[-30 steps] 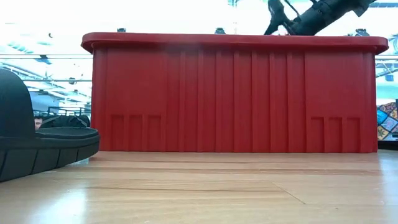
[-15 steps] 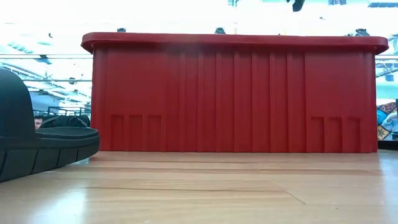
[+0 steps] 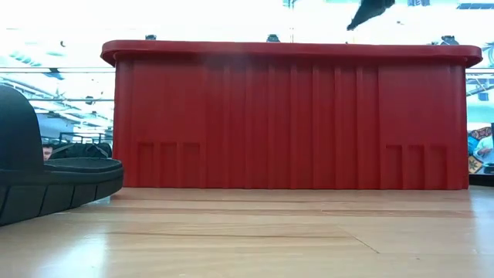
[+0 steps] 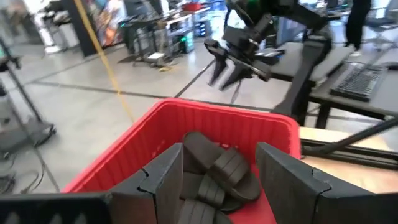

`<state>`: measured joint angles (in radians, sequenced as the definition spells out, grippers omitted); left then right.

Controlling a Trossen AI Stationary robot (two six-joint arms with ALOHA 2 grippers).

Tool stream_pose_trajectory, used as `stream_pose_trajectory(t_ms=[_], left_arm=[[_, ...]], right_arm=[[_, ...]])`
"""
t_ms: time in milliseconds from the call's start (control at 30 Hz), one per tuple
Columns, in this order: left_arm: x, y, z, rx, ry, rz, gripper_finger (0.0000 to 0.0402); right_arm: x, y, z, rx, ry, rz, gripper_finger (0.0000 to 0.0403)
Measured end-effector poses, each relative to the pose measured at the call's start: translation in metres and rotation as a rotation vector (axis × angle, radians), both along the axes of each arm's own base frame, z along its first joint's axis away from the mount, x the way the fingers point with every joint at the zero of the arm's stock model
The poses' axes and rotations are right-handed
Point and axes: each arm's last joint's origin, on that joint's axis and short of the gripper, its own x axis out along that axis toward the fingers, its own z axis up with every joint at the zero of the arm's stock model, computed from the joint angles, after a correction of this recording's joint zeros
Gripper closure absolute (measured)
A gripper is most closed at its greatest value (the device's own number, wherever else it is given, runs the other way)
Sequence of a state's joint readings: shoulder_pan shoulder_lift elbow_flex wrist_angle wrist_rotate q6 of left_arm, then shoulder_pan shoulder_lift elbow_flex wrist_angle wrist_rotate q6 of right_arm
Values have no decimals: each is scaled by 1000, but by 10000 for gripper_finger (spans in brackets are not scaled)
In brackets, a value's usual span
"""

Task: Pick and place slides into bin
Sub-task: Put the black slide into the red bin

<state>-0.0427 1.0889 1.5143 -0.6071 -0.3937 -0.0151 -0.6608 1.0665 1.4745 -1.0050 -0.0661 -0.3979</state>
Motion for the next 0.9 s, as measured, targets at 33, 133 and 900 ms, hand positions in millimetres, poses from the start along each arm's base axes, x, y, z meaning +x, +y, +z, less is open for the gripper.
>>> stream_pose_trajectory(t_ms=[33,133,900], left_arm=[[2,3,-1,-9,3,13,199],[10,9,-4,-31,11,0,199],[3,52,-12,-7,117,-108,199]], right_arm=[[1,-7,-5,39,15,26,271],[8,-28,-20,114,37,86,258],[34,-78,-98,744,200,214,149]])
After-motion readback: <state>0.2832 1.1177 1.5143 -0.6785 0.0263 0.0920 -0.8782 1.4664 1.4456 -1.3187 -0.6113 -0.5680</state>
